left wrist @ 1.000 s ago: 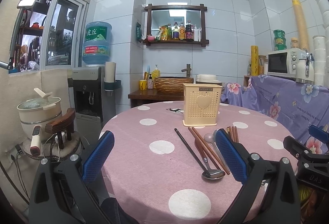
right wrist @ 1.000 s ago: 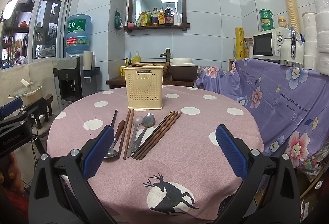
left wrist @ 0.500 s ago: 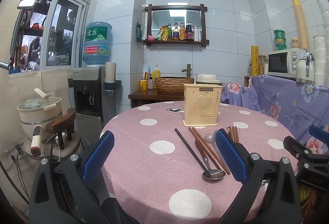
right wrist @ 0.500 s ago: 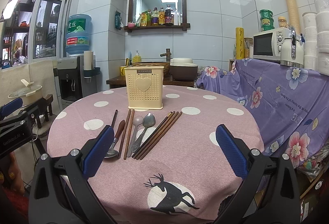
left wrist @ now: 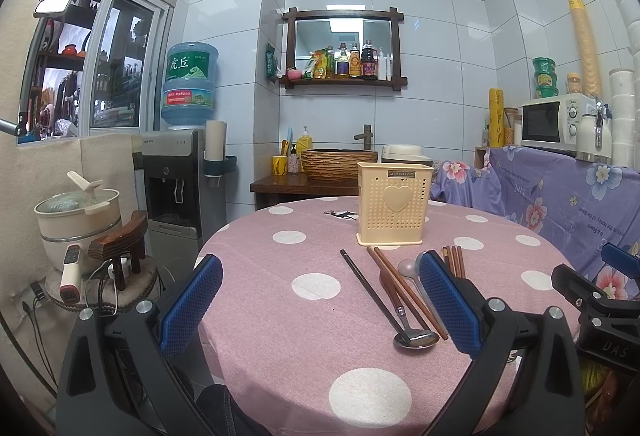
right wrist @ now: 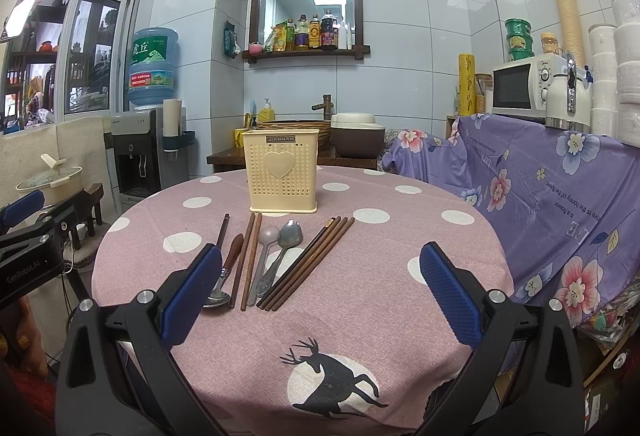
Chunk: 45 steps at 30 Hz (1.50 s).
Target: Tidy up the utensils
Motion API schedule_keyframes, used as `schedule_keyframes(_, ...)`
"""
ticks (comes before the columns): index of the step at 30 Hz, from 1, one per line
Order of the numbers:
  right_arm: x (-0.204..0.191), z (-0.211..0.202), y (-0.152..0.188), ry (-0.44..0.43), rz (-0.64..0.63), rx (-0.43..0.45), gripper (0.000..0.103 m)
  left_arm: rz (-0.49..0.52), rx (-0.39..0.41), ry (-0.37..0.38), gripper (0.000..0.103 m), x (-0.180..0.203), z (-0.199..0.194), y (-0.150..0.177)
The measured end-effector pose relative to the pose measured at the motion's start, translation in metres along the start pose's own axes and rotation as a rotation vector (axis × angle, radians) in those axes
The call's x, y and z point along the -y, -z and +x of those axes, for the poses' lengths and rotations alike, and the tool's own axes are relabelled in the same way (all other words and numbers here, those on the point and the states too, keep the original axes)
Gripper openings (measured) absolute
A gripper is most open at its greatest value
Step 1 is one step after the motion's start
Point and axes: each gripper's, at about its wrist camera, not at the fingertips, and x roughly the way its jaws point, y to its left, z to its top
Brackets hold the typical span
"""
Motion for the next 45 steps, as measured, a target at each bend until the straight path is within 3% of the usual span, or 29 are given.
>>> schedule_keyframes(29, -0.004, 0.007, 0.006, 0.008, -0.004, -0.018, 0.098, 0.000, -0.024, -0.010, 0.098, -0.002, 0.005, 0.006)
schedule_keyframes(36, 0.007, 0.028, 0.008, 0.045, 0.016, -0.084, 0.098, 0.016, -0.153, -0.031, 0.098, -0.006, 0.038, 0.010)
schedule_keyframes(45, 0.029, 0.091, 0.007, 0.051, 0.053, -0.271, 0.098, 0.081, -0.374, 0.053, 0.098, -0.003, 0.107, 0.007)
